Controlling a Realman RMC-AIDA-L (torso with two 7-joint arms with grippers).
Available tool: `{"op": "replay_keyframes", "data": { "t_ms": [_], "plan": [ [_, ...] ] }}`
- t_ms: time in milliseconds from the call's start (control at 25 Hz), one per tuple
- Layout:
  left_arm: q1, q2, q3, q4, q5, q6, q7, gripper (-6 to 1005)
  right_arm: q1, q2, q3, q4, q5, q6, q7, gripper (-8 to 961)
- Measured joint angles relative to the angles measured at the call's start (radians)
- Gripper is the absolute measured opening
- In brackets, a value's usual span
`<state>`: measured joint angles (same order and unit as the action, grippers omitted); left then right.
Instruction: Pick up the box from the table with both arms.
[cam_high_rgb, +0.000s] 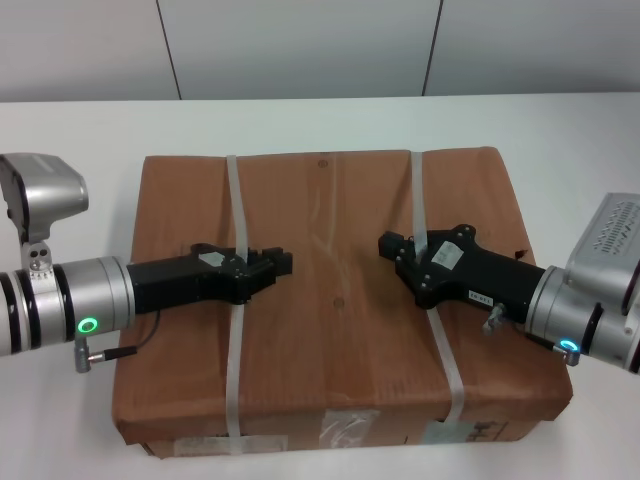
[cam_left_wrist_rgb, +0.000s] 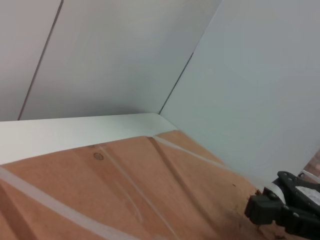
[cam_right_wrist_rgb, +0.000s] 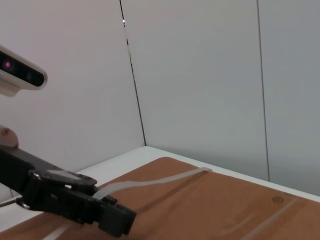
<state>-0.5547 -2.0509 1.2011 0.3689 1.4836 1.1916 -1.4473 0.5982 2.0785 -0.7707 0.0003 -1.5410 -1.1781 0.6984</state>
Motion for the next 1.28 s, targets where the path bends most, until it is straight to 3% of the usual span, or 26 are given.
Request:
{"op": "replay_keyframes", "data": {
  "t_ms": [640,1000,1280],
  "plan": [
    [0.005,0.0,0.0,-0.001,-0.016,0.009,0.017,145,-0.005,0.0,0.038,0.001,-0.001,0.001,-0.002,34],
    [0.015,0.006,0.0,0.022,-0.05,0.103,0.054,147,-0.037,0.0,0.076,-0.007,-0.001,-0.1,-0.027,35],
    [0.056,0.006,0.0,0.105,-0.052,0.193,0.06,148,-0.059,0.0,0.084,-0.017,-0.001,-0.173,-0.033,32]
  ]
}}
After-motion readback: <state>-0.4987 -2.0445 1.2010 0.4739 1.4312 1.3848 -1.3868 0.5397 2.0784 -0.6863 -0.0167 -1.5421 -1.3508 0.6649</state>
